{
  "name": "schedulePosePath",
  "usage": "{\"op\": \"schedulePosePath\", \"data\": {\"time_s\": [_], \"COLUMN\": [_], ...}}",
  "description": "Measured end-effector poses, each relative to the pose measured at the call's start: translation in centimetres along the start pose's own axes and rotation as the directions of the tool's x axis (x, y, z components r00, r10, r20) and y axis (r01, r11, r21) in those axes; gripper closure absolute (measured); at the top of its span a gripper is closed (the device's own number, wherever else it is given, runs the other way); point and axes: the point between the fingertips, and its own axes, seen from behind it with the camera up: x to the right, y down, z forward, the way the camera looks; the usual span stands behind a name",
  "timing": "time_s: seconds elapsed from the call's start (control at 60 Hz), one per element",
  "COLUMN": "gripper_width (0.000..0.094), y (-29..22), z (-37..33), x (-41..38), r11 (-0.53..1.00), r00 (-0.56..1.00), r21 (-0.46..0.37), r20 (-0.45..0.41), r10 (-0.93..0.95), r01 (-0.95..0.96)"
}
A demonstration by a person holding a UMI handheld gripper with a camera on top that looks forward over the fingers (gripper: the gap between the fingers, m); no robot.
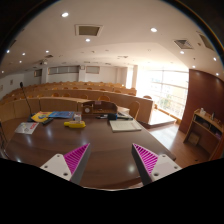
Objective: Unplug charger
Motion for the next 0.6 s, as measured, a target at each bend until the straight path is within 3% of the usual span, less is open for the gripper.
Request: {"op": "schedulePosePath", "data": {"time_s": [0.283, 0.45, 0.6], "gripper_width": [0.0083, 0.0085, 0.0084], "y": [3.3, 4.8, 3.4], "z": [0.2, 2.6, 9.3], "x": [-0.6, -5.6, -13.0], "r11": [0.998, 0.996, 0.997], "r00": [1.000, 0.996, 0.985], "r21": [-0.062, -0.088, -0.083], "r20": [0.008, 0.081, 0.170], "r10": [0.027, 0.033, 0.018], "r01": [-0.027, -0.026, -0.004]}}
